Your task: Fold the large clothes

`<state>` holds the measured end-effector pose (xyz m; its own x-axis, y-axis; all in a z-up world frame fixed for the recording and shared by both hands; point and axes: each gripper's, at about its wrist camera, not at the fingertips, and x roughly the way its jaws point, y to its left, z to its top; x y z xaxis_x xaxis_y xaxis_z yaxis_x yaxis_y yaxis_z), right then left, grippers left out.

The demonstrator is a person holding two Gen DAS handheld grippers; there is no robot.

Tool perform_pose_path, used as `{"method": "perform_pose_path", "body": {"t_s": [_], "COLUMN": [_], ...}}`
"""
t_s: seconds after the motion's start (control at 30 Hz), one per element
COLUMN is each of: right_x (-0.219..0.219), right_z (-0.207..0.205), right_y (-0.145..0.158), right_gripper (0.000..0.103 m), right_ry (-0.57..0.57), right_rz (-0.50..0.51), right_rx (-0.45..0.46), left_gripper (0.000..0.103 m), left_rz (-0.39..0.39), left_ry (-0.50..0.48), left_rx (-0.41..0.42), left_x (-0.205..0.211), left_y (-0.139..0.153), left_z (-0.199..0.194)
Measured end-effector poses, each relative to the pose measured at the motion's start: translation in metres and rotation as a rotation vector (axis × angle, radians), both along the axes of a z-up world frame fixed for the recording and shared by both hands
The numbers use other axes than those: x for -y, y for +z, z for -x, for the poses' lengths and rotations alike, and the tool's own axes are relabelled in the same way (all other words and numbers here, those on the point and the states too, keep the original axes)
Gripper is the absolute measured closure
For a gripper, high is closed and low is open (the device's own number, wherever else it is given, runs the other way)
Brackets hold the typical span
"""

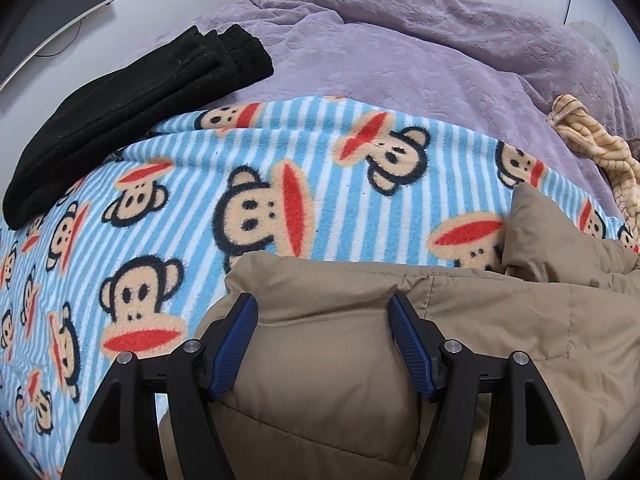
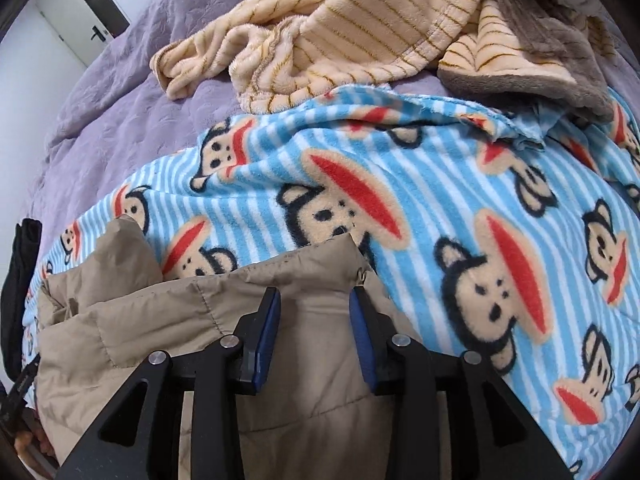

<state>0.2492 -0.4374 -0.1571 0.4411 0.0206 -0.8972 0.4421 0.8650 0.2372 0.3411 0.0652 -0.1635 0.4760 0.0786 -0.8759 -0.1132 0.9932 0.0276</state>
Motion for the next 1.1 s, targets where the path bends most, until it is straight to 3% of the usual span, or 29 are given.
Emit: {"method": "perform_pose_path", "body": {"t_s": [0.23, 0.37, 0.4, 0.47, 0.77, 0.83, 1.1], "right_x": [-0.017, -0.027, -0.029, -0.035, -0.048, -0.049, -0.052], "right_z": [0.054, 0.087, 0.096, 0.114, 0.181, 0.193, 0.225], "right_y": [0.031, 0.035, 0.036, 0.038, 0.034, 0.031, 0.004], "right_gripper": [0.04, 0.037, 0.037, 0.037, 0.031, 0.022, 0.022], "right_ry": [-0.006, -0.007, -0.01, -0.017, -0.032, -0.035, -0.105], "right_rz": [-0.054, -0.113, -0.124, -0.144, -0.241, -0.278, -0.41], "right_rx": [0.067, 0.07, 0.07, 0.073, 0.053, 0.051, 0.008], "left_gripper": [0.033, 0.032, 0.017, 0.001, 0.001, 0.001, 0.001], "left_rz": [0.007, 0.028, 0.034, 0.039, 0.062, 0.07, 0.116], "left_ry": [-0.069, -0.086, -0.087, -0.078, -0.053, -0.039, 0.002], "left_rx": [-0.009, -0.029, -0.031, -0.026, -0.084, -0.104, -0.165], "left_x": [0.005, 0.009, 0.01, 0.011, 0.009, 0.007, -0.001], "left_y": [0.03, 0.038, 0.039, 0.043, 0.041, 0.039, 0.029], "left_z": [0.049, 0.087, 0.097, 0.113, 0.169, 0.178, 0.203]}}
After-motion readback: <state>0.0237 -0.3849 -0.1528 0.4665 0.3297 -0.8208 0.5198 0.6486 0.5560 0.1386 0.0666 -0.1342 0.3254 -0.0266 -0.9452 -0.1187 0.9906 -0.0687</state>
